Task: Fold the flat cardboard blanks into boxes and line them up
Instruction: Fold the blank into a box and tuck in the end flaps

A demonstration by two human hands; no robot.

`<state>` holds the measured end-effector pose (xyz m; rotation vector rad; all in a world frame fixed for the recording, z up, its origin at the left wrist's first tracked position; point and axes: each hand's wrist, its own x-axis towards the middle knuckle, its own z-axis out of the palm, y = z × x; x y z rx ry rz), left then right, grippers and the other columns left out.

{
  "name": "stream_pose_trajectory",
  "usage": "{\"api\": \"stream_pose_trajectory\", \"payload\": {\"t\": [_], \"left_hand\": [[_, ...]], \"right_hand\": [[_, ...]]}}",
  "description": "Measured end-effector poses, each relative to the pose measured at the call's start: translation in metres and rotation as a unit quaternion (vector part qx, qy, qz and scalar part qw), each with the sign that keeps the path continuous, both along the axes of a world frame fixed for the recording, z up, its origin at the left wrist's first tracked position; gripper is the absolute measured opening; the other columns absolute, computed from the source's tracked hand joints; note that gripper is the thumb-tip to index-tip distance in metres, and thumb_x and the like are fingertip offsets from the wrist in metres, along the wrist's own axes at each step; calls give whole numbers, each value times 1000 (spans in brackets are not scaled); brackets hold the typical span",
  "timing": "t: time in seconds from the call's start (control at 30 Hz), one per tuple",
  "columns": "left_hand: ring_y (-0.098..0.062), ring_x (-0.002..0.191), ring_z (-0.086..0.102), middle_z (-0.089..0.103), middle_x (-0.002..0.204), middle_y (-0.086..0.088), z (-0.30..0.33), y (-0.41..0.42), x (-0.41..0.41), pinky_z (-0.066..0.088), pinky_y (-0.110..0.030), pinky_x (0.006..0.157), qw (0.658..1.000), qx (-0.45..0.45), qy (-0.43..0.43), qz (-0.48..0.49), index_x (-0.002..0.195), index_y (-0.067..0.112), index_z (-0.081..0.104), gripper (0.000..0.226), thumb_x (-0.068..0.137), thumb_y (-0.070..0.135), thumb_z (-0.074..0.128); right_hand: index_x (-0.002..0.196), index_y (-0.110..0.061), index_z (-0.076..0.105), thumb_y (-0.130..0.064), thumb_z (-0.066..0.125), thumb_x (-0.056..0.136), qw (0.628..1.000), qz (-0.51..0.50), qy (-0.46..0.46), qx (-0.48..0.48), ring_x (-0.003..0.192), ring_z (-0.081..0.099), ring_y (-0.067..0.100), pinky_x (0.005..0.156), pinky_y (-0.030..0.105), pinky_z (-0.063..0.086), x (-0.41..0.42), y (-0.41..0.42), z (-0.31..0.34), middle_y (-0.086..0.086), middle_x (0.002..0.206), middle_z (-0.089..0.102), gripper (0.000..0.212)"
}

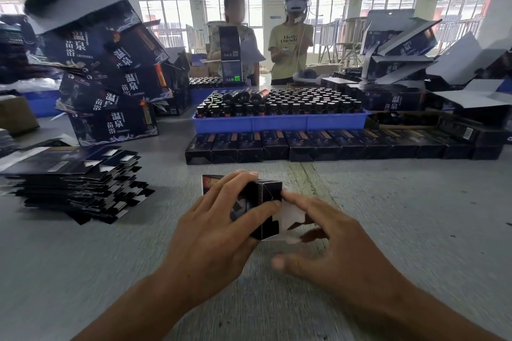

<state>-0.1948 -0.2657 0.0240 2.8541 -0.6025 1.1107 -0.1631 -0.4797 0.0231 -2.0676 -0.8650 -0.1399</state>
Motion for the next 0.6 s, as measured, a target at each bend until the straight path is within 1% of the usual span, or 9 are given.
{"api": "stream_pose_trajectory", "payload": {"t": [0.03,0.07,0.1,0.13,0.17,0.27,0.37,0.47,0.6], "left_hand": [[-37,128,54,54,141,-18,0,0,0,58,-47,84,1000,3,-3,0,128,23,66,53,76,29,70],[-37,128,54,54,140,-18,0,-1,-1,58,-46,85,1000,4,-6,-1,128,23,66,52,77,29,69],[-36,128,53,54,141,-18,0,-1,-1,57,-45,85,1000,4,-9,-5,129,24,64,52,78,30,69],[-35,129,52,53,141,-17,0,-2,-1,57,-45,86,1000,4,-11,-9,130,25,62,51,80,31,68],[-34,130,51,53,142,-17,0,-3,-1,56,-44,87,1000,5,-14,-13,132,26,59,52,81,32,68],[-34,133,48,51,143,-17,0,-5,-2,57,-44,88,1000,8,-19,-20,134,29,54,53,82,32,68],[-35,133,48,51,142,-19,-1,-7,-1,56,-46,90,999,29,-31,-17,133,29,52,56,80,34,69],[-36,133,48,51,142,-20,1,-9,-1,50,-44,91,998,47,-37,-11,133,29,52,56,80,36,68],[-38,130,52,53,141,-21,3,-10,-2,55,-46,86,998,54,-36,-3,131,30,53,56,78,35,70]], "right_hand": [[131,-74,31,-65,75,74,1000,-2,-14,0,117,39,-25,74,3,45,0,1,0,-63,124,27,72],[128,-73,36,-49,76,82,999,-5,-31,9,117,41,-24,78,1,44,1,2,1,-60,126,30,65],[124,-70,39,-37,75,86,999,-12,-44,22,115,45,-22,82,-3,40,2,2,1,-56,127,34,62],[122,-67,41,-31,74,88,998,-21,-52,35,112,49,-20,84,-5,36,3,2,1,-52,127,39,59],[121,-64,45,-28,74,89,997,-29,-55,50,109,54,-18,84,-5,37,3,2,1,-48,124,44,56],[114,-59,54,-26,76,86,994,-49,-59,83,99,62,-11,81,2,44,4,0,0,-40,116,57,49],[108,-58,56,-24,78,84,991,-64,-67,92,97,64,-8,81,6,48,4,0,1,-37,113,61,47],[108,-57,57,-24,79,84,991,-70,-67,97,98,64,-7,79,7,49,3,1,2,-35,112,62,46],[108,-57,57,-23,80,84,990,-76,-72,95,96,64,-7,76,6,48,3,1,2,-31,105,66,48]]}}
